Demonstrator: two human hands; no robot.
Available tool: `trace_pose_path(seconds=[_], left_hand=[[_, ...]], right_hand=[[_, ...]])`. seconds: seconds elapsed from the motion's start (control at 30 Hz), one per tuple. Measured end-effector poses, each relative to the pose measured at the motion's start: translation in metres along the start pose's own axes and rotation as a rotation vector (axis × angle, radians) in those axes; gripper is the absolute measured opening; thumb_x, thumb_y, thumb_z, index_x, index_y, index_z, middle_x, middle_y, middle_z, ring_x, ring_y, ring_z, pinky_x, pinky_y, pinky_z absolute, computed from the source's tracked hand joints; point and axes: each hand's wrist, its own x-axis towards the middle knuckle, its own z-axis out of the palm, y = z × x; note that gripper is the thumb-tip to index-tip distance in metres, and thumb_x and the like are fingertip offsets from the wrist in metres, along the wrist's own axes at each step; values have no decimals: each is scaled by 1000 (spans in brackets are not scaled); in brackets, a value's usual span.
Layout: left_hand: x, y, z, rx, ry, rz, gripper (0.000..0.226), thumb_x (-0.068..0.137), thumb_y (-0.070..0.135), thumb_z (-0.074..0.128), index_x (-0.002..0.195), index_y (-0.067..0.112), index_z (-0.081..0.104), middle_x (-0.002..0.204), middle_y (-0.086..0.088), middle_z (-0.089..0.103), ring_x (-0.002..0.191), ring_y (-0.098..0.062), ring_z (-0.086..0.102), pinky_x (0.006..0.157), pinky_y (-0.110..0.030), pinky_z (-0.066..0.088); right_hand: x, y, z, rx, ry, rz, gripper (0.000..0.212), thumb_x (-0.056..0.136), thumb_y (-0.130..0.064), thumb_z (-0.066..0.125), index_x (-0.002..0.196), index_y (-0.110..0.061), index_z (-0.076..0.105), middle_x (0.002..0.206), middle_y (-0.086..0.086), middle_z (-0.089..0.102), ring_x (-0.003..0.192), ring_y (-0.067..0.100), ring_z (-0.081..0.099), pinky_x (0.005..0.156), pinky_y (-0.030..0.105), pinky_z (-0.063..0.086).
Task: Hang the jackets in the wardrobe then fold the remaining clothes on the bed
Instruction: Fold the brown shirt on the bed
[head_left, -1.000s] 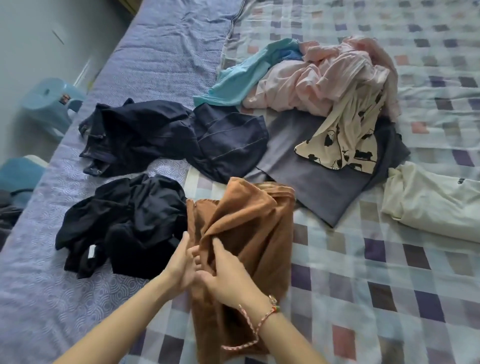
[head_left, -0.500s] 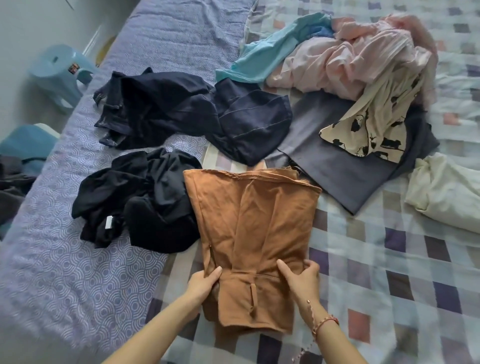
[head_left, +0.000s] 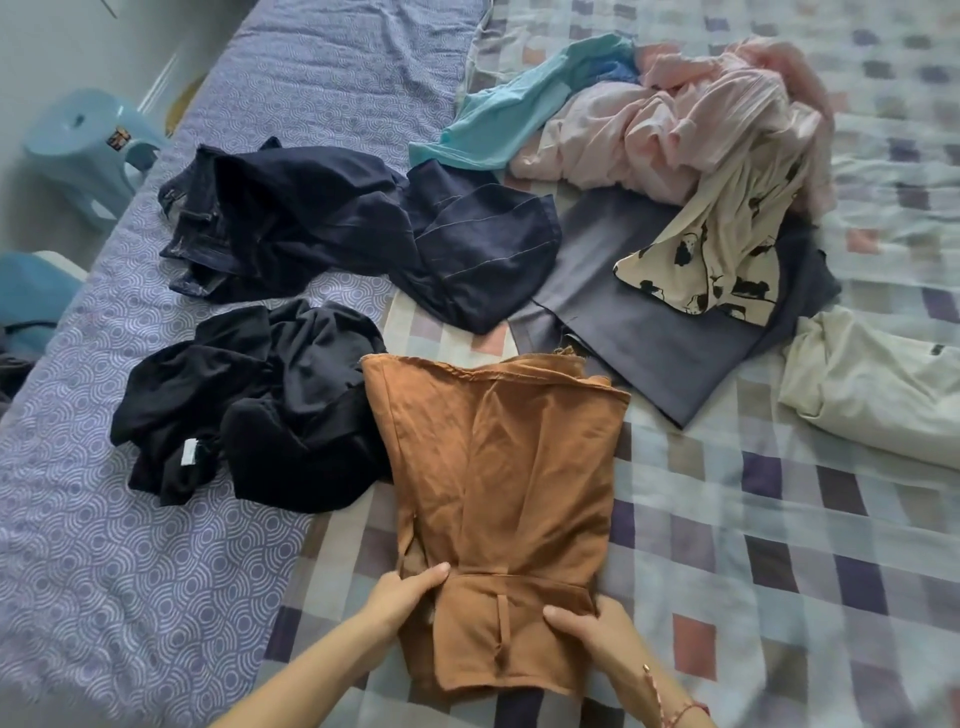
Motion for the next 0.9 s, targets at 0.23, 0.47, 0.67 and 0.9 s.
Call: trace_pose_path(seconds=[0.23, 0.47, 0.67, 0.9], left_hand=[[-30, 34, -23, -44, -401, -447, 19, 67, 2, 67, 84, 9, 62, 75, -6, 63, 69, -19, 66, 76, -32, 58], [-46, 109, -7, -763, -239, 190, 36, 97, 26, 39, 114, -2, 53, 110, -18, 65, 93, -31, 66, 71, -41, 58], [-11, 68, 37, 184, 585, 769, 55, 81, 20, 70, 129, 7, 46, 132, -9, 38, 123, -23, 39, 105, -26, 26], [7, 68, 30, 201, 652, 822, 34, 84, 24, 66, 112, 7, 54, 93, -5, 56, 91, -23, 55, 79, -30, 40]], right_hand=[[-45, -33, -22, 474, -381, 200, 16, 72, -2, 70, 84, 9, 69, 81, 22, 68, 60, 31, 68, 51, 39, 58], [-6, -133, 14, 206, 118, -618, 20, 95, -30, 50, 108, -17, 59, 114, 5, 62, 108, 23, 60, 99, 38, 46], [46, -87, 33, -781, 609, -763, 82, 84, -46, 62, 145, -5, 25, 145, 15, 34, 132, 30, 35, 107, 40, 29], [42, -108, 21, -678, 536, -869, 44, 83, -56, 54, 95, -14, 60, 97, 5, 67, 92, 25, 59, 81, 34, 44]])
